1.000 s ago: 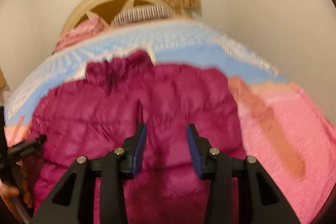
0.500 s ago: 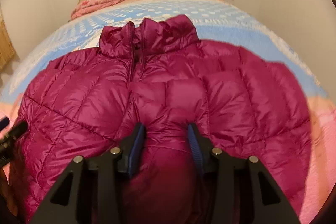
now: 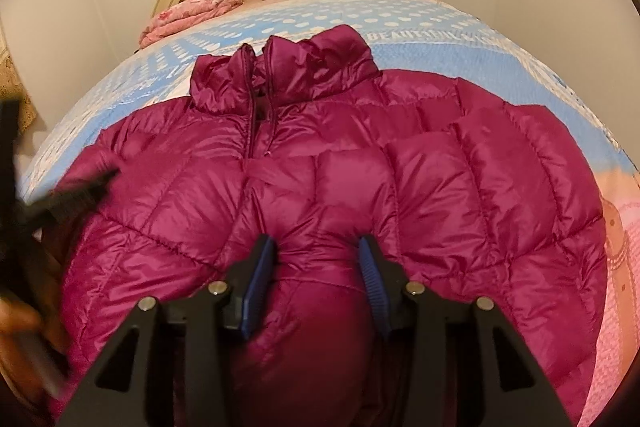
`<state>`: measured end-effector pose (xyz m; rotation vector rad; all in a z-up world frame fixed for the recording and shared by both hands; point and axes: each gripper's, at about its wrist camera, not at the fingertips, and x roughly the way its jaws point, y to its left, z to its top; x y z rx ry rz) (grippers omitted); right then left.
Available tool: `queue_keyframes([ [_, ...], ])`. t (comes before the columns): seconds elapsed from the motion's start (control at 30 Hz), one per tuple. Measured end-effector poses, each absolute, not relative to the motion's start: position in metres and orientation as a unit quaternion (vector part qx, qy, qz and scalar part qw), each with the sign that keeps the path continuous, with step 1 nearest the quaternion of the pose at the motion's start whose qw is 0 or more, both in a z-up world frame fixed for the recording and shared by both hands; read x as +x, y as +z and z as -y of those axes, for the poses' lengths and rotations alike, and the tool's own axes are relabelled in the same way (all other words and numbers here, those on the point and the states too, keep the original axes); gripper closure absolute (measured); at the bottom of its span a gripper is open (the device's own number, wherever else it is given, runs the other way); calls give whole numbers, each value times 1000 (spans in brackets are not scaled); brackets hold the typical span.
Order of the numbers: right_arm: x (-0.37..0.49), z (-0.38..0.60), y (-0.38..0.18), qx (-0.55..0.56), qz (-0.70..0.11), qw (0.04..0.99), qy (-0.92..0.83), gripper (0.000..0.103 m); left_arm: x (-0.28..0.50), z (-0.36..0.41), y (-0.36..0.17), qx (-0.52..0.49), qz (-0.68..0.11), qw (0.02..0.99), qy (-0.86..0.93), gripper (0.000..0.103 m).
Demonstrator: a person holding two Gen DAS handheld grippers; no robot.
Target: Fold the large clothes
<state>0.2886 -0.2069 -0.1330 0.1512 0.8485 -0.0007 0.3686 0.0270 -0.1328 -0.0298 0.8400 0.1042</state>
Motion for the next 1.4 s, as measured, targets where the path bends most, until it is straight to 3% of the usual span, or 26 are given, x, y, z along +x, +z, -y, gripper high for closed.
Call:
queue_keyframes([
  [0.3, 308, 226, -103, 117, -410, 905, 3, 51, 363, -26, -129, -13, -391, 919, 59, 8],
  [0.37, 324, 239, -85, 148, -400, 905, 1, 30, 360, -28, -128, -21, -385, 921, 57, 8],
  [0.4, 338, 246, -75, 164, -396, 904, -2, 28, 359, -30, -128, -25, -383, 922, 55, 8],
  [0.7, 462, 253, -76, 207, -431, 876, -60, 28, 356, -28, -125, -26, -371, 927, 51, 8],
  [0.9, 494, 240, -108, 129, -495, 856, -76, 28, 359, -27, -126, -29, -372, 927, 42, 8],
  [0.97, 486, 240, -109, 110, -498, 857, -76, 35, 359, -27, -126, -29, -371, 927, 42, 8],
  [1.0, 483, 242, -108, 105, -499, 857, -77, 50, 359, -27, -126, -30, -371, 927, 42, 8],
  [1.03, 478, 245, -106, 101, -499, 857, -81, 72, 358, -27, -126, -30, -371, 927, 42, 8],
  [1.07, 473, 248, -104, 99, -501, 855, -84, 85, 358, -27, -126, -32, -371, 927, 42, 8],
  [1.27, 428, 276, -94, 97, -509, 851, -88, 89, 358, -30, -126, -41, -371, 927, 42, 8],
  [1.4, 404, 293, -117, 117, -523, 839, -93, 89, 357, -31, -125, -42, -368, 928, 38, 8],
])
